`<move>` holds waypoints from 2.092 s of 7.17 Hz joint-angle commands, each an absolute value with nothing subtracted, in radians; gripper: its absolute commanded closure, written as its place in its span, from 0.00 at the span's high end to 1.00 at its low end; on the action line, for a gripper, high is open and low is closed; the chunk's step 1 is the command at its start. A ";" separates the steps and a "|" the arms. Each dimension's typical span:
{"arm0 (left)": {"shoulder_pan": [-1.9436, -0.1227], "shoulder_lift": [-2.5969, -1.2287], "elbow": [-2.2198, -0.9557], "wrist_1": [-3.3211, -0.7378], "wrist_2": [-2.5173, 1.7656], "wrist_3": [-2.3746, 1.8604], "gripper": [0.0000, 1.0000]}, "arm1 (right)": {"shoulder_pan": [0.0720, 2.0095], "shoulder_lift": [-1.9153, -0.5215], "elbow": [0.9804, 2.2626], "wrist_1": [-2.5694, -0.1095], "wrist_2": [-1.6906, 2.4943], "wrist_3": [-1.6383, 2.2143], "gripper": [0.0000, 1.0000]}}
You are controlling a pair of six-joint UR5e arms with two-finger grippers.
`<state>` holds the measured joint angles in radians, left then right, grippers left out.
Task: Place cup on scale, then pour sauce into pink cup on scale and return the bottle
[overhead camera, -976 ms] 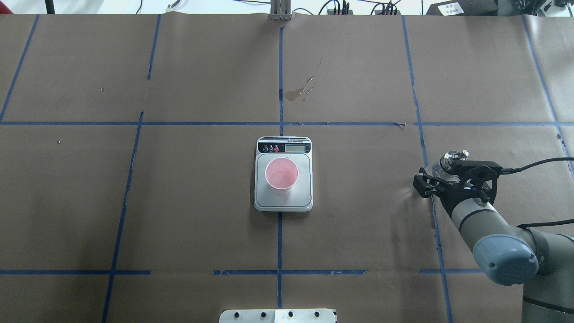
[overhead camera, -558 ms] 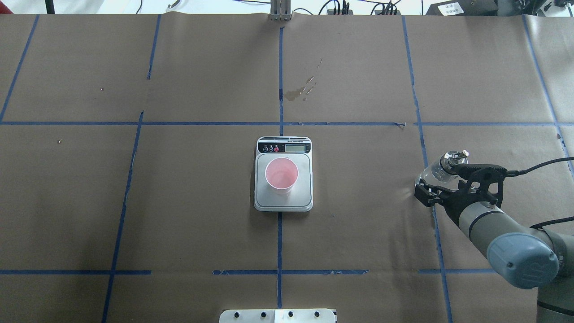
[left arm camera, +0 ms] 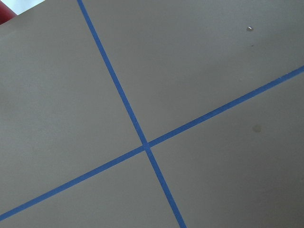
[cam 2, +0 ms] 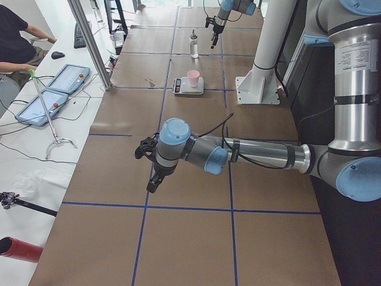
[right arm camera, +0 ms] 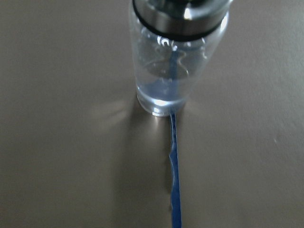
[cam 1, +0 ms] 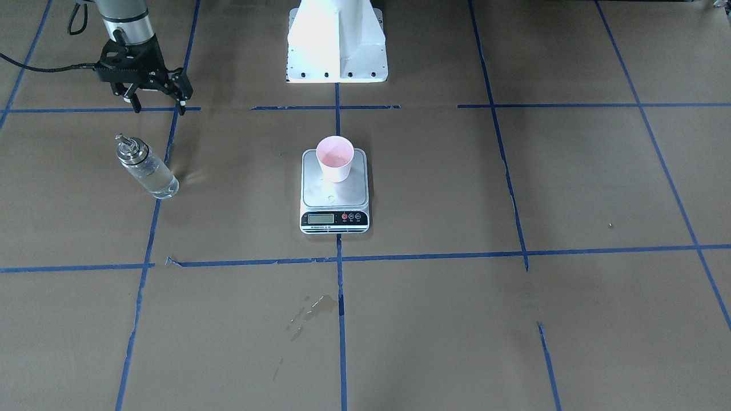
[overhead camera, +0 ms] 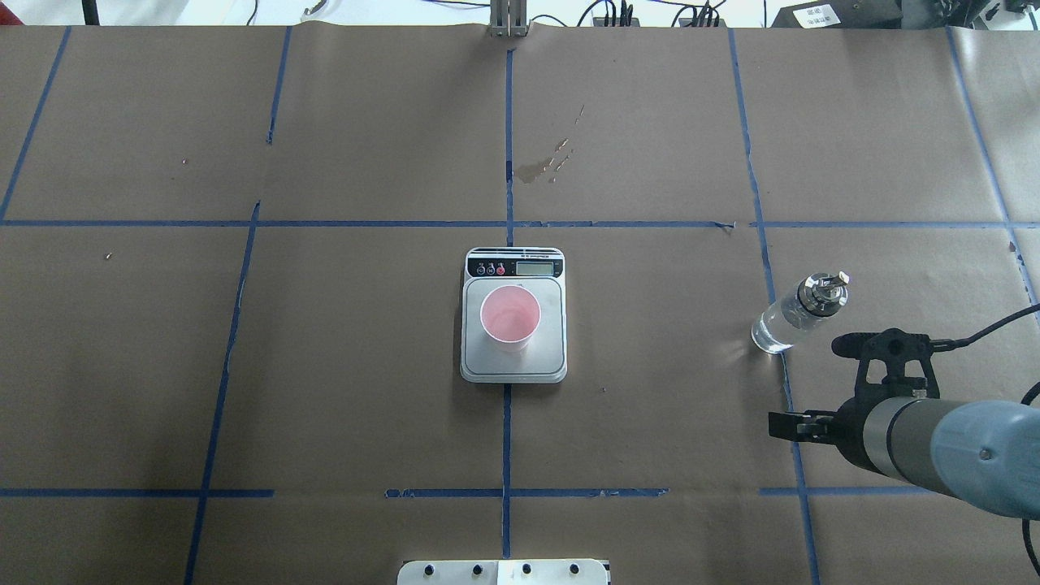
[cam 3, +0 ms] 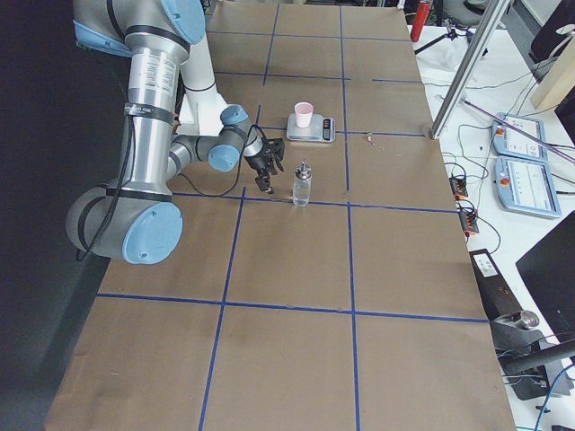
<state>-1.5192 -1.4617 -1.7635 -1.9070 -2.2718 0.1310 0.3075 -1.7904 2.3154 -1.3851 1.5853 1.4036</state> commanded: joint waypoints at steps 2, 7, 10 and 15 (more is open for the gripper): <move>-1.529 -1.462 -1.769 -1.907 -2.270 0.132 1.00 | 0.536 -1.772 2.500 -1.552 1.934 1.387 1.00; -1.528 -1.463 -1.769 -1.907 -2.272 0.133 1.00 | 1.246 -1.785 2.254 -1.555 2.399 0.574 1.00; -1.528 -1.462 -1.752 -1.904 -2.270 0.133 1.00 | 1.504 -1.776 1.887 -1.554 2.376 -0.116 1.00; -1.529 -1.425 -1.680 -1.890 -2.300 0.138 1.00 | 1.525 -1.776 1.789 -1.545 2.217 -0.144 1.00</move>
